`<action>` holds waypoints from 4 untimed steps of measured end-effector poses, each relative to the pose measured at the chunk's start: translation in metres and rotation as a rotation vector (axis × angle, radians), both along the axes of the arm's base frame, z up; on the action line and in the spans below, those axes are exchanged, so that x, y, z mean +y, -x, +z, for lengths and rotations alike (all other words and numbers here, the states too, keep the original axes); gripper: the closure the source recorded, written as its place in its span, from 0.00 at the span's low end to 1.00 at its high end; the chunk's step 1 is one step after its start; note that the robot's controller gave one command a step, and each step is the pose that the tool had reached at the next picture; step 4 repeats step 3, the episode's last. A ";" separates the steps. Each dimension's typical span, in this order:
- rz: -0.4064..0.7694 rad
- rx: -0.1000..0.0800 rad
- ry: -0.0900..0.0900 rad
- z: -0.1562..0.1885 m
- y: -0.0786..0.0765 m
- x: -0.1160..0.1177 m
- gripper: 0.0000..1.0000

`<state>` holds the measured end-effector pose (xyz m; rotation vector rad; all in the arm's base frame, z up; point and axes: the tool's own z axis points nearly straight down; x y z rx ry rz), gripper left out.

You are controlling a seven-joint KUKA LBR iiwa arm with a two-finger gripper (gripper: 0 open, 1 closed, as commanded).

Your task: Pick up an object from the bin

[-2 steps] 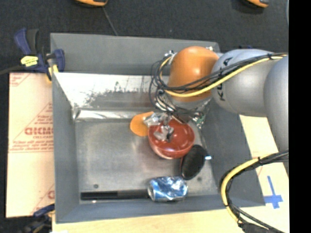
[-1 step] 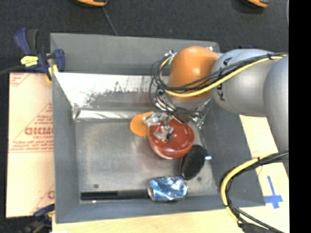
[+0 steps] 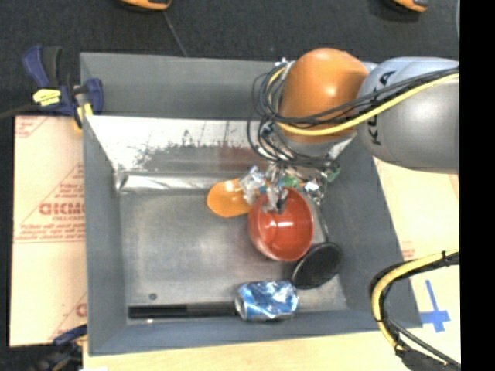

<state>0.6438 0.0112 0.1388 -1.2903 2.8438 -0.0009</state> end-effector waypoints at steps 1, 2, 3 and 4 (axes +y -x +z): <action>0.021 -0.004 0.000 0.080 -0.001 -0.011 1.00; 0.037 0.004 -0.001 0.148 -0.001 -0.006 1.00; 0.139 -0.004 0.000 0.117 -0.001 -0.006 1.00; 0.139 -0.004 0.000 0.117 -0.001 -0.006 1.00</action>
Offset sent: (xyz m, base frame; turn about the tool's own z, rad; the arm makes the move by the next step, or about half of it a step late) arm 0.0028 -0.0020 0.2178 -0.0542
